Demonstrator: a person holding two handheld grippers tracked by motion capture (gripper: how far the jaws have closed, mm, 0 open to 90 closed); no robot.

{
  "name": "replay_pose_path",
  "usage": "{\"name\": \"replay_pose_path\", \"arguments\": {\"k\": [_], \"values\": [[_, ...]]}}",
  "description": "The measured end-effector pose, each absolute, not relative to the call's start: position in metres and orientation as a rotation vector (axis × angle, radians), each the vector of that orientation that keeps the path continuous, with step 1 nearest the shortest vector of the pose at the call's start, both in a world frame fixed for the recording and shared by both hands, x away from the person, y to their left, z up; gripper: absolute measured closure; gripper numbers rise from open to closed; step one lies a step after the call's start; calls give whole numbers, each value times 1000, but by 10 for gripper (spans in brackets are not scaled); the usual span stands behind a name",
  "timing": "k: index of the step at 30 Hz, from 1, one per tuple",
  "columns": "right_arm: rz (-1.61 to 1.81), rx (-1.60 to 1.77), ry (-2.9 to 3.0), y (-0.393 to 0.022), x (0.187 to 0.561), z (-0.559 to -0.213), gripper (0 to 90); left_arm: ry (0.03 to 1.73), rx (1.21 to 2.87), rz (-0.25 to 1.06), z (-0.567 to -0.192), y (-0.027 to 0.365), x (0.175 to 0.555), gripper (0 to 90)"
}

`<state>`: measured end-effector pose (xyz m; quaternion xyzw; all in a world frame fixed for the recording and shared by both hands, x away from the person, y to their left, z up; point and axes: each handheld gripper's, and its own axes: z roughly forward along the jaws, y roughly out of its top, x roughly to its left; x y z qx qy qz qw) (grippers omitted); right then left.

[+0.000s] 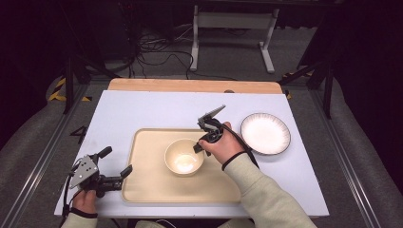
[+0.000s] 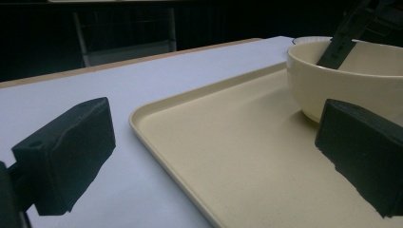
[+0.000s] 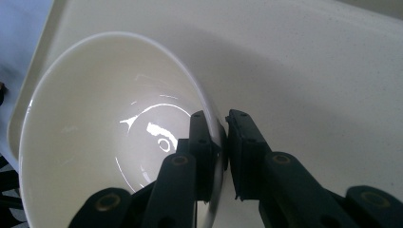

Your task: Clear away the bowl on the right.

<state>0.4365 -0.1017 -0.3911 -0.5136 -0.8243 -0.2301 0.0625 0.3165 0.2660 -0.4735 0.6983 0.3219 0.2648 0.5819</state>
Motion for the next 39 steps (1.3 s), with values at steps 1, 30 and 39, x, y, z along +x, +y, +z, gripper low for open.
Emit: {"name": "replay_pose_path", "arguments": {"k": [1, 30, 39], "values": [[-693, -1554, -2494, -101, 436, -391, 810, 752, 1628, 620, -474, 266, 317, 3], [-706, -1532, -2479, -110, 438, -398, 755, 753, 1631, 616, -474, 266, 317, 3], [-893, -1490, -2543, -114, 432, -388, 628, 755, 1630, 614, -474, 266, 317, 3]]}}
